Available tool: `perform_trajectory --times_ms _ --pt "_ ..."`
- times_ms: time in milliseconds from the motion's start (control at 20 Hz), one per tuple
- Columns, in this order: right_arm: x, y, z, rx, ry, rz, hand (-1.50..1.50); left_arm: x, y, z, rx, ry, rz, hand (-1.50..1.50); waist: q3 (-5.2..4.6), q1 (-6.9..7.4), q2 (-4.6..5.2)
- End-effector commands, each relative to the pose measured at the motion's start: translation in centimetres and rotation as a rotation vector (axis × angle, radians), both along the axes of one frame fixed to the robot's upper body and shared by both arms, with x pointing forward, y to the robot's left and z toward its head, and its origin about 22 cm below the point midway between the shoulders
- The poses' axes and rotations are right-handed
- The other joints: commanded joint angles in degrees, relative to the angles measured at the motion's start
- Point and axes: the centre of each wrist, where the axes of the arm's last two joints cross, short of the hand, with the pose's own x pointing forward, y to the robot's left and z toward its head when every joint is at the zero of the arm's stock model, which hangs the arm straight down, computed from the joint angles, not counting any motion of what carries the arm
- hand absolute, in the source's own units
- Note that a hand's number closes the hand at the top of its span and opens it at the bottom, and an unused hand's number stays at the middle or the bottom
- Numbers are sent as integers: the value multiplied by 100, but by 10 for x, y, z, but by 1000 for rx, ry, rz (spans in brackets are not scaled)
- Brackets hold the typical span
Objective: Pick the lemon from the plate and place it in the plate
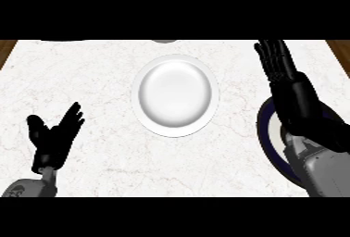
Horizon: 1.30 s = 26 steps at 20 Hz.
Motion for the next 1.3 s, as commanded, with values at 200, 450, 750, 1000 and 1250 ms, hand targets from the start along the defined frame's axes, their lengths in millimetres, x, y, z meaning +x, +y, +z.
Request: perform_trajectory --times_ms 200,450,750,1000,1250 --pt "-10 -75 -10 426 29 -271 -150 -12 32 16 371 -242 -35 0 18 173 -285" --pt "-37 -139 -47 196 -139 -874 -150 -25 31 10 411 -271 -64 0 0 90 -279" --pt "-88 -84 -88 332 -295 -975 -150 -45 45 11 403 -277 -100 0 -9 233 -261" --pt "-139 -101 -70 188 -112 -806 -150 -56 36 -3 415 -290 -75 0 -19 225 -259" --pt "-153 -127 -75 -109 119 -826 -150 -35 43 11 418 -305 -78 0 -29 243 -227"
